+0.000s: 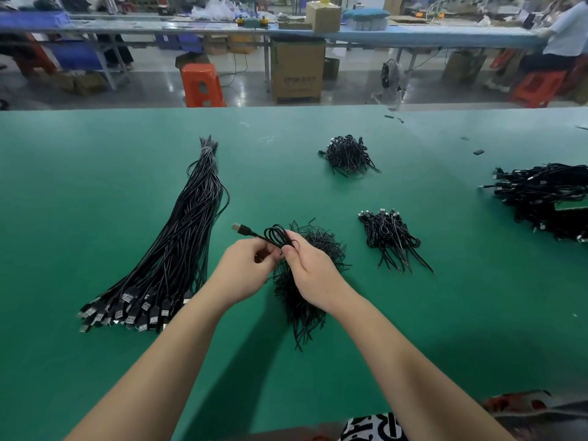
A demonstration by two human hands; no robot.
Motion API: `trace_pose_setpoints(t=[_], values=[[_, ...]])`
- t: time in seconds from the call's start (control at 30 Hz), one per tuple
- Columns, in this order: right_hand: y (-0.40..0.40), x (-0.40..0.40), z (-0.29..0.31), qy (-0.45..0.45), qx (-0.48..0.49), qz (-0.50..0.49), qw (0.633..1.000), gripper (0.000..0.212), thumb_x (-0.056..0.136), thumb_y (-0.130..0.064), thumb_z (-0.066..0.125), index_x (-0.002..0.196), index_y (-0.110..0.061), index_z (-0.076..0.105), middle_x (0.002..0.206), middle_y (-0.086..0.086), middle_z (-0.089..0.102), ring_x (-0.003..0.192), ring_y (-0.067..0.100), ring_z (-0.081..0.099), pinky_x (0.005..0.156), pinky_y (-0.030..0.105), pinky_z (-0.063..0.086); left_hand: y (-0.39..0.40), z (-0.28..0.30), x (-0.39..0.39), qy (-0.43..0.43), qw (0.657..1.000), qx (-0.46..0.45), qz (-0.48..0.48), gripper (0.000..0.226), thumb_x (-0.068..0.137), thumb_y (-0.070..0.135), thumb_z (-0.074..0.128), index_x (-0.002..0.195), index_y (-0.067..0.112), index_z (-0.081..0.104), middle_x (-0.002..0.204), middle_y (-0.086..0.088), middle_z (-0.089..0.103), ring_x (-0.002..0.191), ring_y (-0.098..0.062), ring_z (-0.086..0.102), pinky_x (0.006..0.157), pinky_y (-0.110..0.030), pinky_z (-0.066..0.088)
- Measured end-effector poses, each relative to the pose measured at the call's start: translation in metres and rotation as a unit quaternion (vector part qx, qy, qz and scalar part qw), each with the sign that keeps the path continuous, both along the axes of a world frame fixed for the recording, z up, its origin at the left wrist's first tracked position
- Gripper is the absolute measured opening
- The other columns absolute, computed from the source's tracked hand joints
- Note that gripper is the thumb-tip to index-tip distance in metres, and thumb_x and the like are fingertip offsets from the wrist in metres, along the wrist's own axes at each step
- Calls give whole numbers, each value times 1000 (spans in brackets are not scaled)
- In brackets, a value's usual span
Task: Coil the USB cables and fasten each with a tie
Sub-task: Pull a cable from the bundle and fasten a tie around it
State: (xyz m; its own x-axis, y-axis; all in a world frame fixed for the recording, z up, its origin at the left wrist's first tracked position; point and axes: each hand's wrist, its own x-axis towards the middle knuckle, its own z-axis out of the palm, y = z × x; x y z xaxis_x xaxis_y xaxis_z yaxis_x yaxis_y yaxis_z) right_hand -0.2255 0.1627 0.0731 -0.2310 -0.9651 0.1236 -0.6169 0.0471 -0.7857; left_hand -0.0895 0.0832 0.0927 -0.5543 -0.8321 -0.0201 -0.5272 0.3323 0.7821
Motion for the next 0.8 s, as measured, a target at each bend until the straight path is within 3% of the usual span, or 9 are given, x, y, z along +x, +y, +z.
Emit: trace_pose_setpoints(t=[0.1,0.23,0.33,0.5,0.57,0.63,0.7,0.8], values=[[-2,1,0,-25,-15,-6,1000,33,108,-29,36,126,-16,60,112,2,70,104,20,62,95,40,48,5,0,-2,-12,999,-33,18,19,92,23,61,73,27,61,55,13,58,50,-2,49,53,-19,36],[-6,2,-2,-53,-4,-33,998,36,108,-32,35,106,-7,61,97,13,68,94,30,61,91,52,47,12,0,-6,-17,996,-80,47,11,86,21,58,76,26,58,67,8,62,55,-5,53,51,-15,36],[-8,2,-2,-57,-4,-40,998,39,107,-35,35,103,-5,60,95,14,67,92,30,61,89,51,48,17,0,-8,-20,994,-89,67,7,86,24,57,79,23,58,68,5,62,59,-16,55,57,-30,45],[-9,-1,-2,-66,13,-47,997,42,107,-37,36,104,-3,61,97,14,67,93,29,61,88,46,48,24,2,-8,-27,990,-111,86,7,87,26,55,82,21,57,75,5,63,68,-22,57,62,-35,48],[-10,-1,-2,-64,14,-45,997,40,107,-36,37,91,-7,59,83,7,64,78,21,58,77,42,47,27,1,-8,-52,984,-153,82,10,90,28,55,85,19,56,81,6,62,71,-23,58,63,-36,47],[-10,-3,0,-84,18,-49,995,39,107,-32,40,74,-14,48,66,-3,49,59,14,44,61,37,39,30,-2,-7,-82,957,-271,68,13,91,27,57,84,16,55,82,2,58,67,-27,57,56,-35,44],[-11,-4,3,-142,44,-52,988,40,107,-30,41,70,-17,39,59,-6,39,48,12,34,51,31,32,32,-6,-5,-78,907,-411,49,12,89,19,61,80,11,58,77,-5,57,63,-29,55,50,-36,42],[-8,-7,9,-248,95,-39,963,37,106,-28,41,70,-17,39,57,-1,31,44,15,25,40,25,24,23,-10,1,-31,832,-554,-20,11,91,9,59,81,9,63,84,-8,61,79,-32,59,68,-40,44]])
